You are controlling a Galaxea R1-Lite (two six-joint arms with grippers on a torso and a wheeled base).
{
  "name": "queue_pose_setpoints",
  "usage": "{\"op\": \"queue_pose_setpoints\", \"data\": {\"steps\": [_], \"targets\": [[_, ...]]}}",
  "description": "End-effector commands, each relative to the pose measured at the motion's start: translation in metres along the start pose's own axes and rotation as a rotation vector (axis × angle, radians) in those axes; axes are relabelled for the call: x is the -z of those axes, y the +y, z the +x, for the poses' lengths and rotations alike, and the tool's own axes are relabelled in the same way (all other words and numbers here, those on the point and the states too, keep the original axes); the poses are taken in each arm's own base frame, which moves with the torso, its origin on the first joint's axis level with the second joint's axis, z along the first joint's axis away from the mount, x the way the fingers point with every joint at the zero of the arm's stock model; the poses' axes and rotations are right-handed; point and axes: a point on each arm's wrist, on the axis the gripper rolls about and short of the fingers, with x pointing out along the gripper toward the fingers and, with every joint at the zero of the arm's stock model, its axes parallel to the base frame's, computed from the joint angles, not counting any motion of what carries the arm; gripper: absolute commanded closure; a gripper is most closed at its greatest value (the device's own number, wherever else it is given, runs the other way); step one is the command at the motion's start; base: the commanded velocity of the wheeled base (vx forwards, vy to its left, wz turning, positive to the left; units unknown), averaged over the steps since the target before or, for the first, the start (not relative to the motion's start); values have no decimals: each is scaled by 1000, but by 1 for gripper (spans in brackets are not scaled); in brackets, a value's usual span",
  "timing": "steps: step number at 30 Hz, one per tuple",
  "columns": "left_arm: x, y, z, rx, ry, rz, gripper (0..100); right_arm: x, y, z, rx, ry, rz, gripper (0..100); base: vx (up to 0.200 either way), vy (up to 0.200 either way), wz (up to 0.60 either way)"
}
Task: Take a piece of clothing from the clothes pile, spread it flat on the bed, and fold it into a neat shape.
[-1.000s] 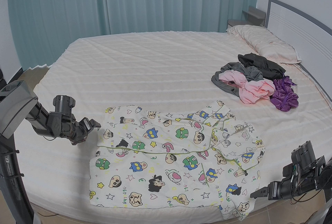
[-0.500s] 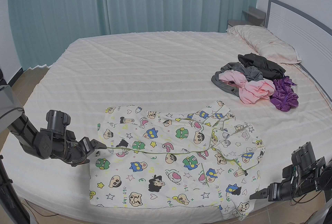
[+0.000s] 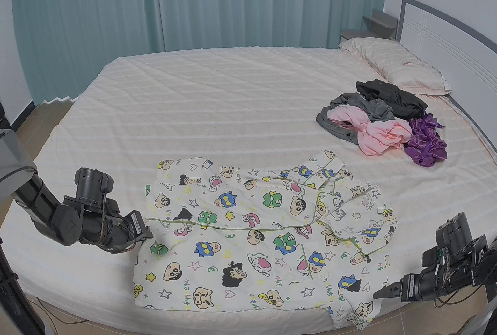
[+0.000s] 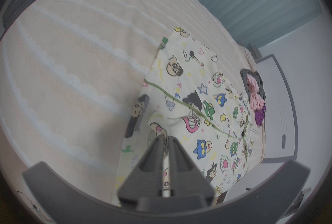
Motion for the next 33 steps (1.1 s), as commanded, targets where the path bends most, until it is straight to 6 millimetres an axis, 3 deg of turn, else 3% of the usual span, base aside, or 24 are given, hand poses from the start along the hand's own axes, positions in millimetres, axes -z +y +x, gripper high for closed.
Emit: {"op": "queue_pose_setpoints", "data": {"steps": [1, 10, 19, 27, 33], "targets": [[19, -10, -6, 0, 23, 52, 100, 1, 0, 1, 2, 5, 0, 0, 0, 0, 0], [61, -34, -7, -17, 84, 184, 100, 1, -1, 1, 3, 6, 0, 0, 0, 0, 0], [79, -40, 3, -41, 126, 233, 100, 1, 0, 1, 3, 8, -2, 0, 0, 0, 0], [67, -48, 4, -1, -2, 231, 100, 3, -1, 1, 3, 11, -2, 0, 0, 0, 0], [53, -37, 1, -25, -56, 187, 100, 3, -1, 0, -2, 14, -2, 0, 0, 0, 0]]}}
